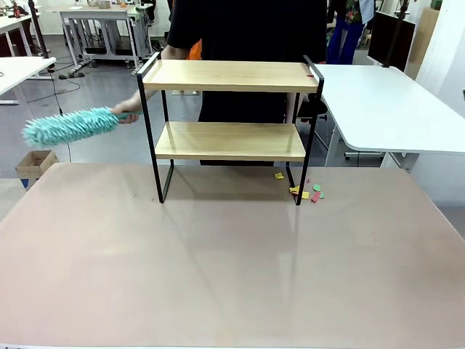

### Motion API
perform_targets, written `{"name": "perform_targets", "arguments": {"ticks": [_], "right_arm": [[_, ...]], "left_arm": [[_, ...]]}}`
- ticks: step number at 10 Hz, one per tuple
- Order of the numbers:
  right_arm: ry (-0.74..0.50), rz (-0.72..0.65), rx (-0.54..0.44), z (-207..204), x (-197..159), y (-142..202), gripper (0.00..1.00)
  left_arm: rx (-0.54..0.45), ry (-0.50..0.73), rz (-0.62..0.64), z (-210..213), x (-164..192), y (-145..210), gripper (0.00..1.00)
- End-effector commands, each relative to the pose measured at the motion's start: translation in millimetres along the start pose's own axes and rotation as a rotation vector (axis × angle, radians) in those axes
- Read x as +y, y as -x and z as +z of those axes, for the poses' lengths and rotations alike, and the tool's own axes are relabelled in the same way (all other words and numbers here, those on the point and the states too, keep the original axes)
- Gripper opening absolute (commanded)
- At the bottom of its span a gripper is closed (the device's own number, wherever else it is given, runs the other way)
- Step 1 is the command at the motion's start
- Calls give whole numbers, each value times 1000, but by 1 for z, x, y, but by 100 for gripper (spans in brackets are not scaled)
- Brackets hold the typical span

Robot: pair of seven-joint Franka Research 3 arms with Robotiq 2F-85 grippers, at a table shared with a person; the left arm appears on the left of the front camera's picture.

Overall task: Clean the shelf.
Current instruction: Hand the Duster back to the human.

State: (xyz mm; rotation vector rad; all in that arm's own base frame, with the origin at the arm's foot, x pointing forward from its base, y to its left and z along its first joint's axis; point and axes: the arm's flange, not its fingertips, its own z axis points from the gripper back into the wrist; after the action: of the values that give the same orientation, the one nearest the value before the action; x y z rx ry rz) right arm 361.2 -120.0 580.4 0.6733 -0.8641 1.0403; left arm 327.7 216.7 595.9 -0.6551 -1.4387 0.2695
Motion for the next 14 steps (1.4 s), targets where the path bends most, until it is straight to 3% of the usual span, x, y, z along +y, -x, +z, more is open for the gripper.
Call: {"name": "perform_targets", "arguments": {"ticks": [1,14], "right_arm": [[1,17,-4,2,1,-1,100],[1,17,-4,2,1,-1,100]], "left_arm": [[-17,-2,3,-1,-1,2,100],[-17,-2,3,-1,-1,2,100]]}}
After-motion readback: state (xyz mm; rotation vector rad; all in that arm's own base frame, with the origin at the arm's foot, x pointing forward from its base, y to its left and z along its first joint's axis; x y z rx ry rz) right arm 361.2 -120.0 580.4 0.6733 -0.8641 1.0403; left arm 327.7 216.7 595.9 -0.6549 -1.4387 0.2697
